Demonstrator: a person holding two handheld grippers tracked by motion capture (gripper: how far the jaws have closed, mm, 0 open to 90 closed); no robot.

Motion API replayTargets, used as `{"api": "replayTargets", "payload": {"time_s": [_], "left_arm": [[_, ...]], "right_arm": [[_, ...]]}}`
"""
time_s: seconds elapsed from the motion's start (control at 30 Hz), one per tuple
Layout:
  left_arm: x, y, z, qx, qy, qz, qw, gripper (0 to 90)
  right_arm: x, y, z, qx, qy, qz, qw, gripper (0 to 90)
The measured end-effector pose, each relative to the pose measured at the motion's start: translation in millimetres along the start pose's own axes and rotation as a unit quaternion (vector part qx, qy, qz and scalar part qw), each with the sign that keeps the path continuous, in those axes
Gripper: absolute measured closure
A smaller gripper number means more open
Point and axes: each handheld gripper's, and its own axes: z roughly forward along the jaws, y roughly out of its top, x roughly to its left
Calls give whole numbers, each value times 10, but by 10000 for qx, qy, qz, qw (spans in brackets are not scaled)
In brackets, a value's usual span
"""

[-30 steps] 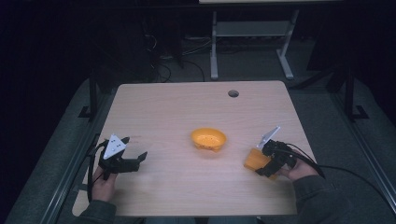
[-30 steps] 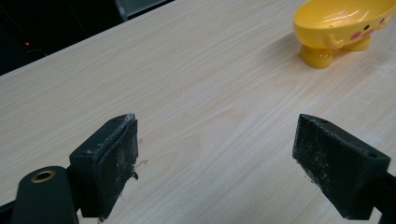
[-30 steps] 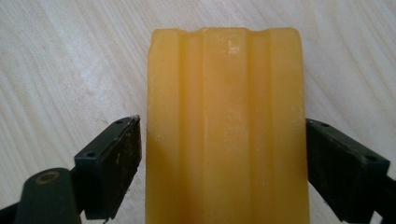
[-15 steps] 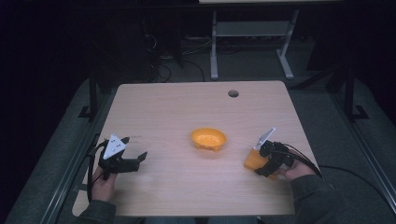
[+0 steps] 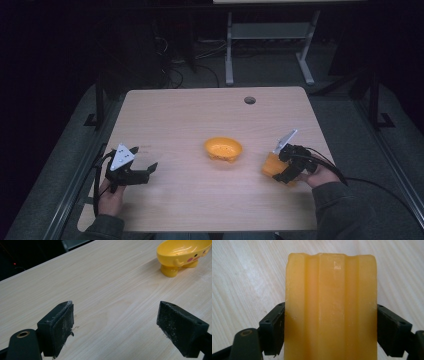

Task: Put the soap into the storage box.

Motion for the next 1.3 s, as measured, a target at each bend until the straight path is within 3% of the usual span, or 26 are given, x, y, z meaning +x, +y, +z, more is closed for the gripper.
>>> {"api": "replayTargets", "payload": {"time_s": [1.3], "left_arm": [[4, -1, 0, 8, -1, 0, 10000, 134]], "right_arm": [[-65, 656, -99, -127, 191, -509, 9984, 206]]}}
